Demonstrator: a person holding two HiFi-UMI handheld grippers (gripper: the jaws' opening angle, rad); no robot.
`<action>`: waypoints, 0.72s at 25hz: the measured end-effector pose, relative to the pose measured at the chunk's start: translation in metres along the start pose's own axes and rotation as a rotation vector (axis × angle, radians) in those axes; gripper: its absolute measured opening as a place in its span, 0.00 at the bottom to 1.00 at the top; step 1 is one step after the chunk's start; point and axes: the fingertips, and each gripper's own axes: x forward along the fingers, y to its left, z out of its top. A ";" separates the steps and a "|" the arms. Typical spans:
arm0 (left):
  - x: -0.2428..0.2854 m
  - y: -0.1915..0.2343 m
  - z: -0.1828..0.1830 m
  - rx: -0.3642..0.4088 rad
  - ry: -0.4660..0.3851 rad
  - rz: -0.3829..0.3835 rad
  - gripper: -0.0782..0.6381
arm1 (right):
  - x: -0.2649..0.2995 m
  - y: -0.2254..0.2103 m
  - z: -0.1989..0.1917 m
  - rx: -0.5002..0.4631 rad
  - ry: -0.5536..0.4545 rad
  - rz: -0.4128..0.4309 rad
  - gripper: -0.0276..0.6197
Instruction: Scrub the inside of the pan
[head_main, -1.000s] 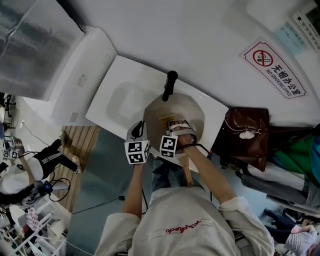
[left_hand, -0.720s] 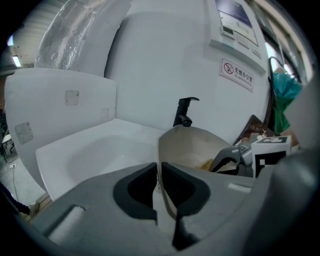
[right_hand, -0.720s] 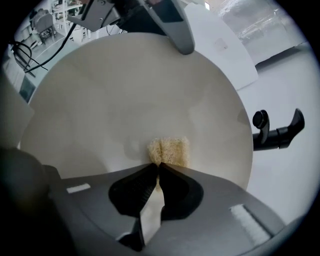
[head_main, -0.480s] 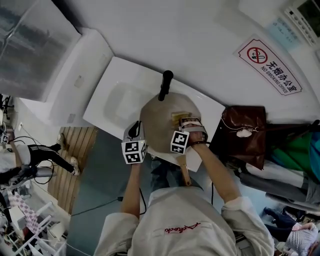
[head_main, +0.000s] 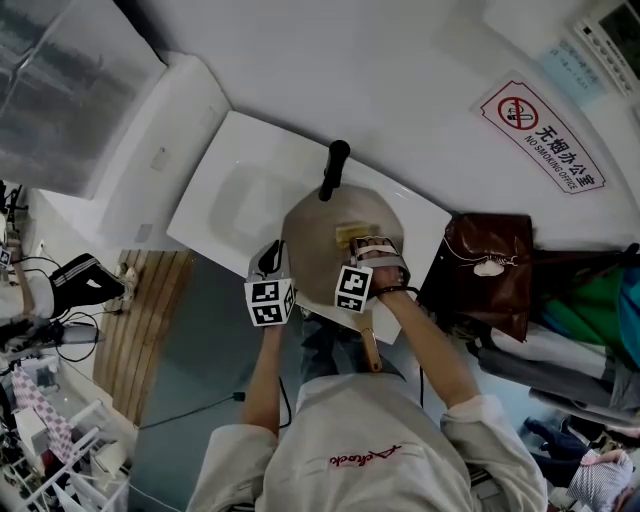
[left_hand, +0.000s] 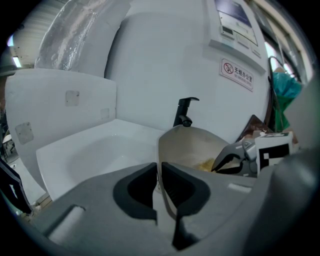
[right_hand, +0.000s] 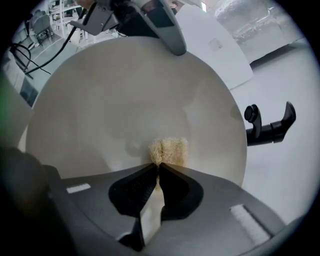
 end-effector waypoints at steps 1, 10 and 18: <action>0.001 0.000 0.000 -0.002 0.001 0.000 0.15 | -0.002 0.001 0.008 -0.003 -0.012 0.002 0.08; 0.002 -0.001 0.000 -0.006 0.002 -0.002 0.15 | -0.013 0.022 0.085 -0.041 -0.111 0.035 0.08; 0.002 0.000 -0.001 -0.008 0.001 -0.005 0.15 | -0.008 0.031 0.095 -0.066 -0.108 0.049 0.08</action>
